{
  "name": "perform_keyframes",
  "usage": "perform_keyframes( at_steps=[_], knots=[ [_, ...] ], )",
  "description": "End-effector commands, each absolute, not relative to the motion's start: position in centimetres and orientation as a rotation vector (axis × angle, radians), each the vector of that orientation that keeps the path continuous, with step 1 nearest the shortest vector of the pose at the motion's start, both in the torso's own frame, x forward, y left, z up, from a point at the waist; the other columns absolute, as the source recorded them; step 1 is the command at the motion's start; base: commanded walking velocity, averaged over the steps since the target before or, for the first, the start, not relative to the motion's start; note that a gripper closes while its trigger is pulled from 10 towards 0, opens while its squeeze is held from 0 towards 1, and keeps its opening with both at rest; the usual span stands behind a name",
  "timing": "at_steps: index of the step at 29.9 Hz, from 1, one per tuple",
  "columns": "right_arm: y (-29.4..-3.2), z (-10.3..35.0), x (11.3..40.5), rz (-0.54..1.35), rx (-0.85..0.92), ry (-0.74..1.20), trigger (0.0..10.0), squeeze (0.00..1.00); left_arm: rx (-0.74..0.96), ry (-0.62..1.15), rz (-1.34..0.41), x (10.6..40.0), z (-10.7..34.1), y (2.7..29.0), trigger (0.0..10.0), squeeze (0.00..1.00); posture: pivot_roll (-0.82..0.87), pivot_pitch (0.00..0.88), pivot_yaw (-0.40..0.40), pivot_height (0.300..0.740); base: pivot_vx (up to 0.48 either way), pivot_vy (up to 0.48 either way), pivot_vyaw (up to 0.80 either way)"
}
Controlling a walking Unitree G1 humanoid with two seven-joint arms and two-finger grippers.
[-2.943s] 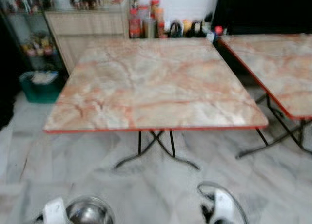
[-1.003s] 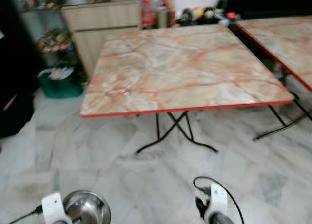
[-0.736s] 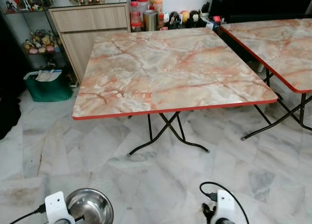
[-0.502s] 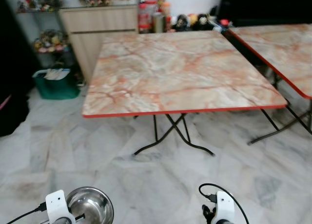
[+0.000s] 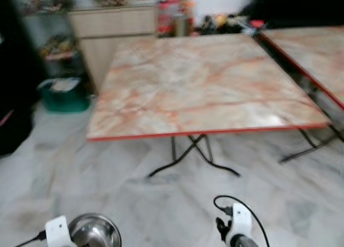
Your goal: Setting the table
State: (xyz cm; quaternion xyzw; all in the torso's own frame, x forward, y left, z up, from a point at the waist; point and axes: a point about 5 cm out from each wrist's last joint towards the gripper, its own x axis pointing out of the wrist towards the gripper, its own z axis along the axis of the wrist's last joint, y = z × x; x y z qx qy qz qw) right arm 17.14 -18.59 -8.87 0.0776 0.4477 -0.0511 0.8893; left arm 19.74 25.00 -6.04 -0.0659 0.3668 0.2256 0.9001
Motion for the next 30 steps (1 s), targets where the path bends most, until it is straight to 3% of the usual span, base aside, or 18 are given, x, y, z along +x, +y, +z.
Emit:
perform_keyframes(
  at_steps=[1,17,30],
  knots=[
    [-17.4,-8.3,18.6,-0.076,0.167,0.892,10.0,0.0,-0.103,0.787,0.494,18.5,-6.2,26.5,10.0,0.0,0.09,0.0,0.027,0.74,0.326,0.0,0.0],
    [-17.1,-7.9,19.2,-0.062,0.161,0.855,10.0,0.0,-0.1,0.803,0.475,18.4,-6.5,26.0,10.0,0.0,0.08,0.0,0.026,0.74,0.331,0.0,0.59],
    [-17.7,-8.2,18.8,-0.082,0.184,0.881,10.0,0.0,-0.111,0.81,0.457,18.4,-6.6,25.6,10.0,0.0,0.08,0.0,0.021,0.74,0.049,0.0,0.0]
  ],
)
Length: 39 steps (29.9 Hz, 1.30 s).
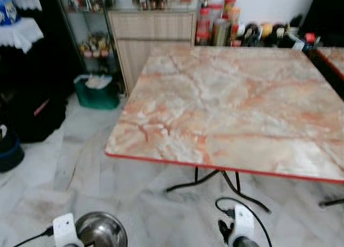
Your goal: Setting the table
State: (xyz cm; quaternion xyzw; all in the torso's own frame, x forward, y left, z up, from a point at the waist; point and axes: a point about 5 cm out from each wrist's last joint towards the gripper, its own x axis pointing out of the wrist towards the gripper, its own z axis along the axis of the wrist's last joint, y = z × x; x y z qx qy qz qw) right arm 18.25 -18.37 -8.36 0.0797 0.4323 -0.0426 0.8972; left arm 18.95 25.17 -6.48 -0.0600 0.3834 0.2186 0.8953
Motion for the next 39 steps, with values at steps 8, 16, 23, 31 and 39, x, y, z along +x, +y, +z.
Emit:
perform_keyframes(
  at_steps=[8,16,23,31,39],
  knots=[
    [-17.3,-7.9,19.4,-0.072,0.181,0.86,10.0,0.0,-0.096,0.688,0.497,19.3,-5.5,26.4,10.0,0.0,0.09,0.0,0.015,0.74,0.0,0.0,0.0],
    [-17.4,-7.9,19.5,-0.062,0.171,0.866,10.0,0.0,-0.009,0.217,0.702,24.3,2.5,30.9,10.0,0.0,0.1,0.0,0.001,0.74,0.0,0.0,0.0],
    [-17.5,-7.8,19.5,-0.059,0.165,0.868,10.0,0.0,0.164,-0.105,0.802,27.7,10.6,33.1,10.0,0.0,0.1,0.0,-0.002,0.74,0.0,0.0,0.0],
    [-17.6,-7.8,19.5,-0.063,0.164,0.869,10.0,0.0,0.039,-0.392,0.537,32.2,19.0,29.1,10.0,0.0,0.1,0.0,-0.003,0.74,0.0,0.0,0.0],
    [-15.8,-7.3,20.8,-0.049,0.171,0.847,10.0,0.0,-0.39,-0.243,0.279,35.0,18.5,22.4,10.0,0.0,0.09,0.0,0.002,0.74,0.0,0.0,0.0]
  ],
)
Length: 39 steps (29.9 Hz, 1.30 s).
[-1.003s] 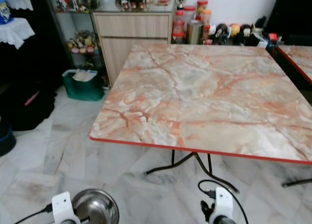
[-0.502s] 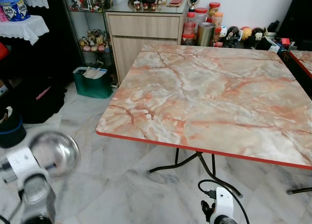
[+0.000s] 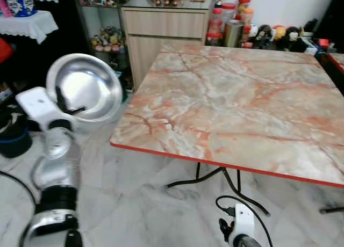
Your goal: Setting the table
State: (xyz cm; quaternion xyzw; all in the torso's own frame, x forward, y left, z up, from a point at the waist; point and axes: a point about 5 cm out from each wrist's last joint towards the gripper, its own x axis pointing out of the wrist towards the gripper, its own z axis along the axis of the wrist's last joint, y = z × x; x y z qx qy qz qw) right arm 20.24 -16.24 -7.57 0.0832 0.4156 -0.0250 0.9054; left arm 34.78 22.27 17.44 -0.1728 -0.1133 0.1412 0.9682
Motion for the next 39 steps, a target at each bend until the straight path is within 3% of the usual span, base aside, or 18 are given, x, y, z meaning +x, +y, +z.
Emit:
perform_keyframes(
  at_steps=[1,8,19,39],
  knots=[
    [-15.6,-7.3,20.8,-0.048,0.171,0.848,10.0,0.0,-0.424,-0.217,0.255,35.1,18.2,21.8,10.0,0.0,0.09,0.0,0.002,0.74,0.0,0.0,0.0],
    [-14.4,-7.4,20.7,-0.038,0.168,0.862,10.0,0.0,-0.418,-0.128,0.136,35.4,17.7,18.5,10.0,0.0,0.09,0.0,0.0,0.74,0.0,-0.039,0.0],
    [-15.0,-7.5,20.4,-0.054,0.17,0.858,10.0,0.0,-0.403,-0.101,0.14,35.3,18.0,19.1,10.0,0.0,0.09,0.0,0.0,0.74,0.0,-0.358,0.0],
    [-16.7,-8.9,17.4,-0.068,0.158,0.922,10.0,0.0,-0.359,-0.065,0.134,35.1,17.4,19.0,10.0,0.0,0.09,0.0,-0.005,0.74,0.0,-0.37,-0.06]
  ],
)
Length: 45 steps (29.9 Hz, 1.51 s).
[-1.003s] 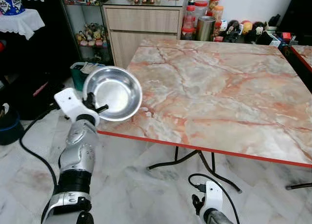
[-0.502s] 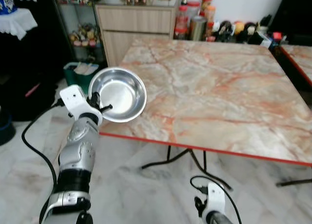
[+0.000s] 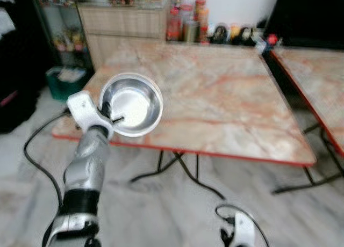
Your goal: Setting the table
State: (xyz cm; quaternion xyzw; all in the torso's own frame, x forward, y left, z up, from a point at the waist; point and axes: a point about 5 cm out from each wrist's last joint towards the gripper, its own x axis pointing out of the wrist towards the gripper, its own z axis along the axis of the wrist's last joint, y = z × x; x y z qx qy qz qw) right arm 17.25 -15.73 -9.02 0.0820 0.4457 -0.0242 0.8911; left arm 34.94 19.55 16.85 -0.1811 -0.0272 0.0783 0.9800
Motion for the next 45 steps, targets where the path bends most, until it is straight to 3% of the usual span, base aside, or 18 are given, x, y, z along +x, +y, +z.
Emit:
perform_keyframes(
  at_steps=[1,10,45],
  knots=[
    [-16.8,-8.9,17.3,-0.069,0.158,0.925,10.0,0.0,-0.356,-0.058,0.133,35.1,17.3,19.0,10.0,0.0,0.09,0.0,-0.005,0.74,0.0,0.0,0.0],
    [-17.9,-9.2,16.6,-0.083,0.158,0.947,10.0,0.0,-0.367,-0.076,0.144,35.0,17.6,19.4,10.0,0.0,0.09,0.0,-0.003,0.74,0.0,0.0,0.0],
    [-17.5,-9.2,16.7,-0.068,0.152,0.956,10.0,0.0,-0.374,-0.055,0.127,35.0,17.3,19.1,10.0,0.0,0.09,0.0,-0.004,0.74,0.367,0.0,0.0]
  ],
)
